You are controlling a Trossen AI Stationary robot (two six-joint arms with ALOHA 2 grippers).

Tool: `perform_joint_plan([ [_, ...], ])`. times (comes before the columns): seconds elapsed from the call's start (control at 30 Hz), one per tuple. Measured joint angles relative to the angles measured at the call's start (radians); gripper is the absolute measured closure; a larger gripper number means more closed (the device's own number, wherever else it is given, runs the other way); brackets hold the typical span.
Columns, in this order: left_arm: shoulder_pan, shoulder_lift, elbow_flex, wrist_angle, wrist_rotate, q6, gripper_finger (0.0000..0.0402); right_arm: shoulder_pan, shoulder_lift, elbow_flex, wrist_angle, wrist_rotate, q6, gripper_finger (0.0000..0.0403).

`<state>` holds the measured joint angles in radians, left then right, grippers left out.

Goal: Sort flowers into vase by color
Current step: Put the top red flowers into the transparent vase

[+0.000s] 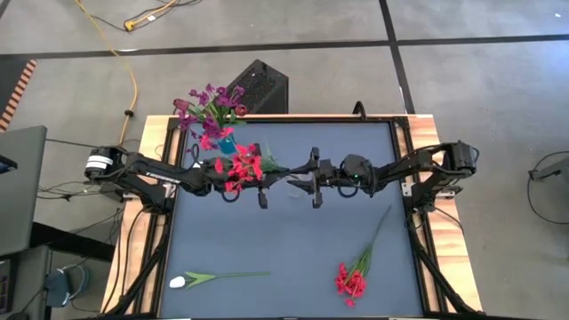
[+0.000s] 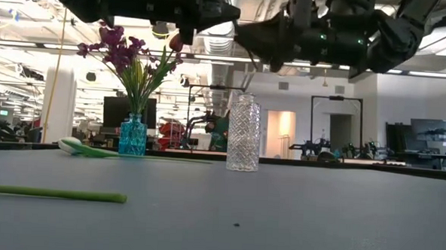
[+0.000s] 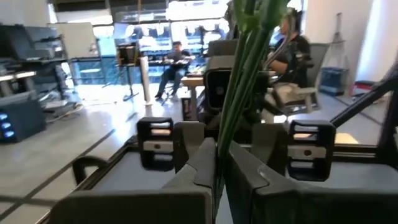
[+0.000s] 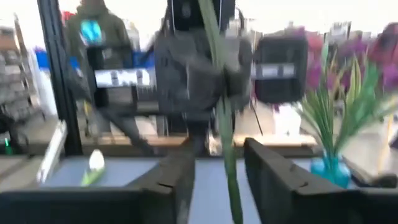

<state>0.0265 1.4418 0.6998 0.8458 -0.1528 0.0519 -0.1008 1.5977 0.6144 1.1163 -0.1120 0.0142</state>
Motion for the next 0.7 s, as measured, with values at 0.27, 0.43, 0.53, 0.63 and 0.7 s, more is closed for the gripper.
perform_joint_plan([
  [0.27, 0.012, 0.000, 0.090, -0.253, -0.054, -0.007, 0.0401, -0.050, -0.211, 0.000, -0.557, 0.000, -0.041, 0.0151],
  [0.43, 0.014, 0.000, 0.140, -0.341, -0.054, 0.022, 0.0401, -0.066, -0.341, 0.000, -0.816, 0.004, -0.042, 0.0149],
  [0.53, 0.018, 0.000, 0.141, -0.359, -0.052, 0.030, 0.0401, -0.064, -0.399, 0.000, -0.924, 0.005, -0.042, 0.0148],
  [0.63, 0.029, 0.000, 0.141, -0.373, -0.053, 0.018, 0.0401, -0.063, -0.446, 0.000, -1.005, 0.005, -0.042, 0.0148],
  [0.7, 0.036, 0.000, 0.141, -0.372, -0.043, 0.011, 0.0401, -0.064, -0.468, 0.000, -1.025, 0.006, -0.042, 0.0148],
])
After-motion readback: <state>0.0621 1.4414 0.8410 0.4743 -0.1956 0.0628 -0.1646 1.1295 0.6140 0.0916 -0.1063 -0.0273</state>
